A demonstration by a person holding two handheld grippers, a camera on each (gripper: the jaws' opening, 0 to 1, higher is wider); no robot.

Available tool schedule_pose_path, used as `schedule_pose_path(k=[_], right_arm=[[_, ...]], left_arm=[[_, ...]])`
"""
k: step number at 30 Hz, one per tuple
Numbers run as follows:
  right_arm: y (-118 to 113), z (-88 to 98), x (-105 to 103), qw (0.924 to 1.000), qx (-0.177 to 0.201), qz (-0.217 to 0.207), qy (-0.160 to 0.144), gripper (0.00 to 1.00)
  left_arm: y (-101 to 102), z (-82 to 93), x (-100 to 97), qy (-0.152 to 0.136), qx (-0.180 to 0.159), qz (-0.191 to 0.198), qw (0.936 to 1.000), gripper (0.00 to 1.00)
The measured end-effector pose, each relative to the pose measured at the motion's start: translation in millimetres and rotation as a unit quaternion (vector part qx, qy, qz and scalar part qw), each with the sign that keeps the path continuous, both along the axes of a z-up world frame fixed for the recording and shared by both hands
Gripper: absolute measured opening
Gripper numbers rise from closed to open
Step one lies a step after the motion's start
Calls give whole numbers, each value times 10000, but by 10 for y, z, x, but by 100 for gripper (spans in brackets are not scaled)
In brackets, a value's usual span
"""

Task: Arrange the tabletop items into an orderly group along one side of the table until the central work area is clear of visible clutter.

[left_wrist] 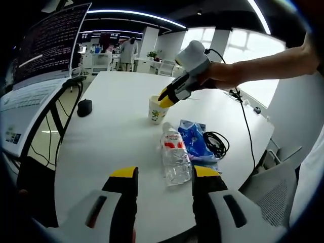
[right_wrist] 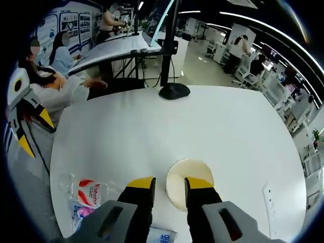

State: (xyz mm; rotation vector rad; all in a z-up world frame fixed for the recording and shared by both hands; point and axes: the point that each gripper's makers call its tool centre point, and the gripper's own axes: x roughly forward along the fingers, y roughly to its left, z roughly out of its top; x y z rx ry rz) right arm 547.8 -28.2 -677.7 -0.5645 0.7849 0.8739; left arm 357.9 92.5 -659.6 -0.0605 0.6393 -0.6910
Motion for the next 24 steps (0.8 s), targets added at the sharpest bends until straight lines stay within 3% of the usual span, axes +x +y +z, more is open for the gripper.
schedule_pose_path(k=[13, 24], right_arm=[[-255, 503, -168, 9950, 810, -511, -296, 23], [-669, 630, -520, 9869, 1200, -983, -445, 23]], left_arm=[[-104, 37, -179, 58, -37, -59, 10000, 40], [-225, 31, -303, 115, 19, -214, 9997, 40]])
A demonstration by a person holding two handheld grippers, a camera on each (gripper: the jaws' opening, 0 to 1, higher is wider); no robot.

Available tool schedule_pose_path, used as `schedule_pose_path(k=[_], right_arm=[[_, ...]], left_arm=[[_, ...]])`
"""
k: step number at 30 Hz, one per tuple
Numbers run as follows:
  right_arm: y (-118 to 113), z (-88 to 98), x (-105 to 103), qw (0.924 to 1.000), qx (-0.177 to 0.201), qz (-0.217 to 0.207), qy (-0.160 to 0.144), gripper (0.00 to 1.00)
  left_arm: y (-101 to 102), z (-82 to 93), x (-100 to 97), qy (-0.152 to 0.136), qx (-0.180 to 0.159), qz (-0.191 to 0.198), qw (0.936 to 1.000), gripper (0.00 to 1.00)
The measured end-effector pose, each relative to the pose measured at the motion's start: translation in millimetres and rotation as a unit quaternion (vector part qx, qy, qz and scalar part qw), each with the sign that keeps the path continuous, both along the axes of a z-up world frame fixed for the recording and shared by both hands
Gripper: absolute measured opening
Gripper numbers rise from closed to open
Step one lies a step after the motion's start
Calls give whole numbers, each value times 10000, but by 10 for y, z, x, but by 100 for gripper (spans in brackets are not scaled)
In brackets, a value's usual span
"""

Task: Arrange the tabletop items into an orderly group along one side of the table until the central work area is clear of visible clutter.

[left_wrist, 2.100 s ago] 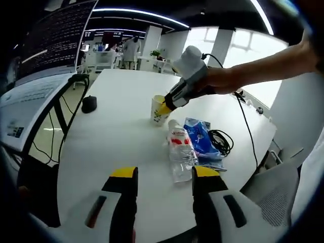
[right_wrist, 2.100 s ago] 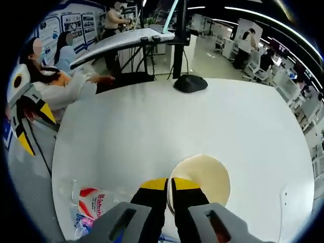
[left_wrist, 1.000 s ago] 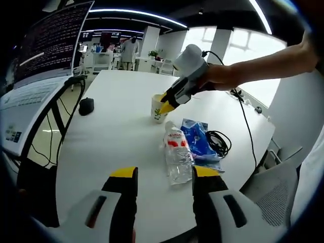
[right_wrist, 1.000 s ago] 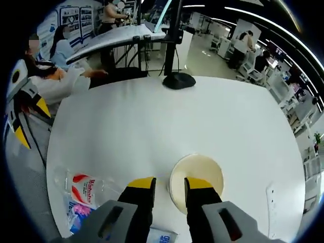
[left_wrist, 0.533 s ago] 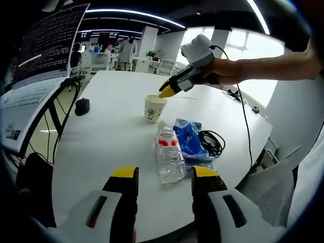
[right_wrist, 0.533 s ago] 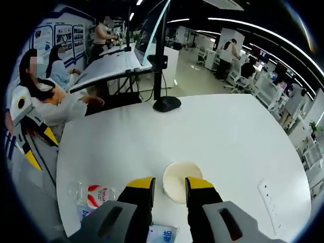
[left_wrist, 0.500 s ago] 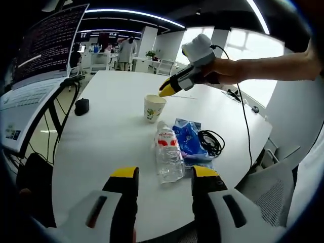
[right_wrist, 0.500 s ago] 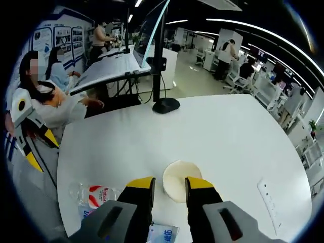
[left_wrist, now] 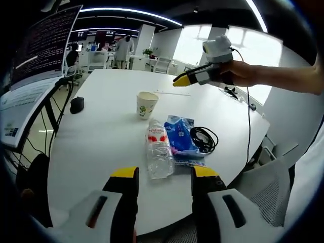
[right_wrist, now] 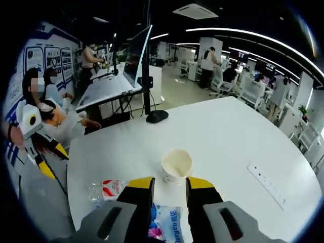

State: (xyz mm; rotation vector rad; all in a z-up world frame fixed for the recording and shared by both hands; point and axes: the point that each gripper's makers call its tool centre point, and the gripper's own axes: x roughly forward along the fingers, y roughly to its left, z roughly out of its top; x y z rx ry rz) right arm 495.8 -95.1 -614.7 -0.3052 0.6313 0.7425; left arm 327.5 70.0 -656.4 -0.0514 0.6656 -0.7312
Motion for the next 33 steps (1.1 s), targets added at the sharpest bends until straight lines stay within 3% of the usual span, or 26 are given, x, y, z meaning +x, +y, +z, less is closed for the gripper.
schedule_pose_path(k=[9, 20, 27, 33], right_arm=[[-475, -234, -434, 9979, 158, -594, 205, 23], [-1011, -502, -1003, 9870, 511, -1427, 541, 23], [-1209, -520, -1252, 9768, 790, -1923, 511, 22], [-1253, -609, -1443, 9730, 827, -2071, 592, 22]], left_arm=[[-77, 21, 1, 3, 58, -145, 9999, 40], [-133, -63, 8, 107, 159, -262, 9995, 39], [-200, -80, 41, 175, 195, -291, 9992, 38], [-234, -100, 146, 228, 203, -203, 9993, 37]])
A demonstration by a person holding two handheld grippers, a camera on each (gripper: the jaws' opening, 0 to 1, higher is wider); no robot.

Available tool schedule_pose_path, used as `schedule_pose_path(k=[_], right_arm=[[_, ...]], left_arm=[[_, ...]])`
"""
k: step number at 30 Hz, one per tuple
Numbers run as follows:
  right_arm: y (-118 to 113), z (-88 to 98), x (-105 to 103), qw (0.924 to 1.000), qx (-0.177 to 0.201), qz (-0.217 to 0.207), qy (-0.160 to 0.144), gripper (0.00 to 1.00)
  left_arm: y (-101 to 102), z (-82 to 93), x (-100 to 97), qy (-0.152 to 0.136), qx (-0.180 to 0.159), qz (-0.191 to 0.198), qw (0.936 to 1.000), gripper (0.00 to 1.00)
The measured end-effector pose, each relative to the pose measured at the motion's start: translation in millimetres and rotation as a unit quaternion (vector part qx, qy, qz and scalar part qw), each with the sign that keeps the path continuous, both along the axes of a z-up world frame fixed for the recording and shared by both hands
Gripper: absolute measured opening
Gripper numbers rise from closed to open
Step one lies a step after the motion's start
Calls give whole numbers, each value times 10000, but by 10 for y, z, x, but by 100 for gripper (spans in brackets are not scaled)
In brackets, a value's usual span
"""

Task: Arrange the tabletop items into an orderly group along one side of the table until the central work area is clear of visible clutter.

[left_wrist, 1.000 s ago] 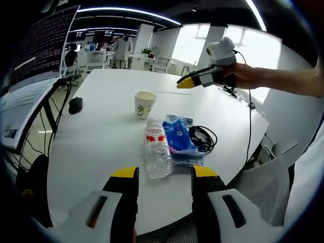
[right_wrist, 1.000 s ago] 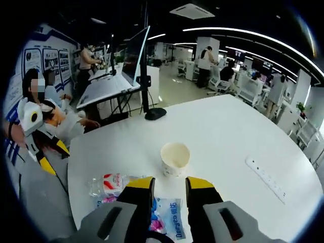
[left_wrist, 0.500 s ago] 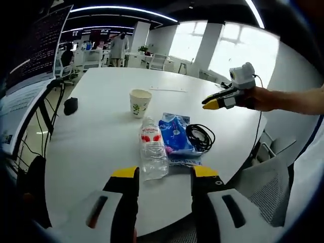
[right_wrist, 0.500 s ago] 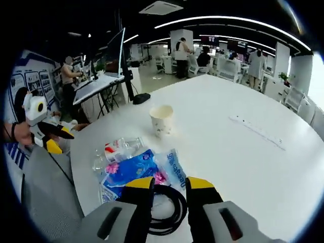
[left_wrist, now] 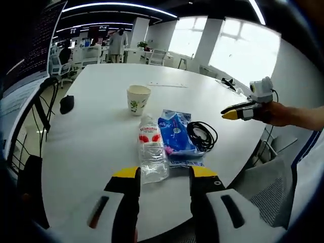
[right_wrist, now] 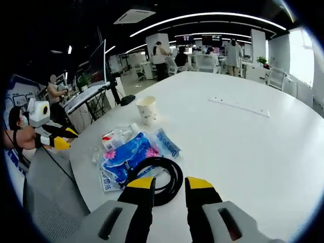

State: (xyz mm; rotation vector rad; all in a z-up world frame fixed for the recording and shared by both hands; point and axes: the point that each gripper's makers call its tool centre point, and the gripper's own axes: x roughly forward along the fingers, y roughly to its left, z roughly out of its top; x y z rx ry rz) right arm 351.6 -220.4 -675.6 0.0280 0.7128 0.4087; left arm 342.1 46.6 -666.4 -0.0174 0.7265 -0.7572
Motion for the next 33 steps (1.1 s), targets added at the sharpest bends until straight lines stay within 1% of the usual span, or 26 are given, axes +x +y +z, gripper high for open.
schedule_pose_path(k=[4, 8, 12, 14, 16, 23, 25, 27, 33], right_arm=[[-59, 34, -83, 9996, 107, -260, -60, 22], [-78, 52, -176, 9989, 208, -420, -91, 22], [-108, 61, -260, 9981, 256, -544, -92, 22], [-127, 61, -281, 9976, 286, -621, -90, 21], [-132, 78, -298, 9968, 348, -715, -125, 21], [-57, 139, -370, 9961, 425, -753, -197, 22], [-63, 147, -402, 9961, 404, -754, -211, 22], [-72, 157, -439, 9956, 459, -787, -231, 22], [-111, 85, -558, 9958, 452, -785, -107, 22]], left_arm=[[-41, 1, 102, -3, 34, 64, 10000, 37], [-84, 4, 210, 6, 57, 137, 9999, 36], [-131, 7, 281, -5, 104, 129, 9999, 36], [-155, 10, 299, 21, 94, 134, 9999, 36], [-182, 2, 312, 16, 151, 76, 9999, 36], [-267, -86, 362, 144, 266, -76, 9995, 36], [-301, -108, 377, 148, 348, -167, 9991, 36], [-331, -114, 398, 167, 358, -191, 9990, 36], [-374, -114, 448, 186, 353, -158, 9991, 36]])
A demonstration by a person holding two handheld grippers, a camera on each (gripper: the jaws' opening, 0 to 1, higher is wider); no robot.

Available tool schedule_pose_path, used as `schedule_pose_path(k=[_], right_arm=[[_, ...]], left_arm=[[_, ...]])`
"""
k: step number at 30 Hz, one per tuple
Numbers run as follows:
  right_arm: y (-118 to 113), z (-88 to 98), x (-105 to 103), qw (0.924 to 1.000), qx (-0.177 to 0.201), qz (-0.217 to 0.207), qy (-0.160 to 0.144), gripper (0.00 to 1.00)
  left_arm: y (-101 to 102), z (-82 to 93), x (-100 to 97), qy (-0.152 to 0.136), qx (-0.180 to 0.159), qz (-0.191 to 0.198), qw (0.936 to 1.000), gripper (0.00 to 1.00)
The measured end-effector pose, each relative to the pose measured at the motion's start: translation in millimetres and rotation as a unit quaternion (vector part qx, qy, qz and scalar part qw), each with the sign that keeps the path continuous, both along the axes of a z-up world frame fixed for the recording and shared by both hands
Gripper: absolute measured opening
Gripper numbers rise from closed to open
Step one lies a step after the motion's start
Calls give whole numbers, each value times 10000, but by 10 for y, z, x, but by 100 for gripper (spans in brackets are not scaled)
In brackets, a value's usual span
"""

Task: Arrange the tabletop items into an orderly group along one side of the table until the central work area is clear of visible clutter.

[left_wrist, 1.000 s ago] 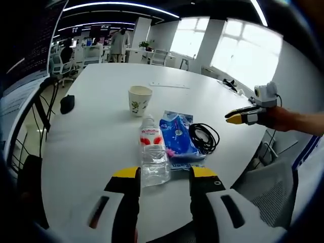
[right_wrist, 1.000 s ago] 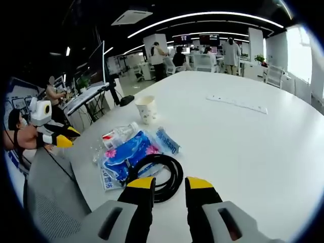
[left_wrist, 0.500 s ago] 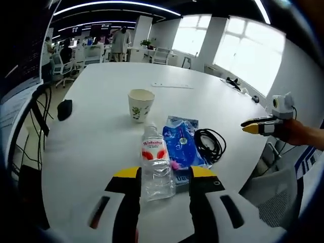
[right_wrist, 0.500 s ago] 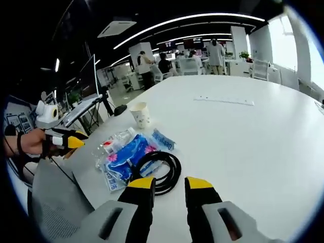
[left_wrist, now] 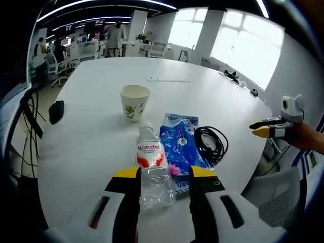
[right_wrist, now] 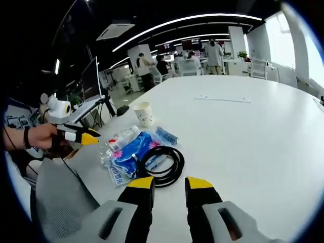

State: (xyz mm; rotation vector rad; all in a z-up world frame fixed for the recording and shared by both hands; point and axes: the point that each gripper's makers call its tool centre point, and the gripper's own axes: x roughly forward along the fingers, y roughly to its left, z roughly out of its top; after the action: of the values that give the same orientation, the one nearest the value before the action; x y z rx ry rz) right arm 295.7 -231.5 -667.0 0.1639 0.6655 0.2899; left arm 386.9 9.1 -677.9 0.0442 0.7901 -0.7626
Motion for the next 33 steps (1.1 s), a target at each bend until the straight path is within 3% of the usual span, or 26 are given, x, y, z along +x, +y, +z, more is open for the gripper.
schedule_pose_path(k=[11, 17, 21, 29, 33], right_arm=[[10, -39, 2, 10000, 57, -18, 74, 22], [47, -64, 18, 9999, 126, -31, 75, 21], [73, -109, -16, 9998, 108, 64, 133, 21], [21, -178, -85, 9997, 154, -23, 209, 21], [-12, -189, -95, 9996, 154, -57, 219, 21]], left_arm=[[-88, -160, 145, 338, 113, 218, 9991, 36], [39, -420, 169, 851, 688, 558, 9924, 38], [-45, -473, 216, 1060, 471, 643, 9912, 39], [-137, -557, 335, 1374, 552, 730, 9863, 43], [-161, -643, 353, 1545, 754, 675, 9828, 44]])
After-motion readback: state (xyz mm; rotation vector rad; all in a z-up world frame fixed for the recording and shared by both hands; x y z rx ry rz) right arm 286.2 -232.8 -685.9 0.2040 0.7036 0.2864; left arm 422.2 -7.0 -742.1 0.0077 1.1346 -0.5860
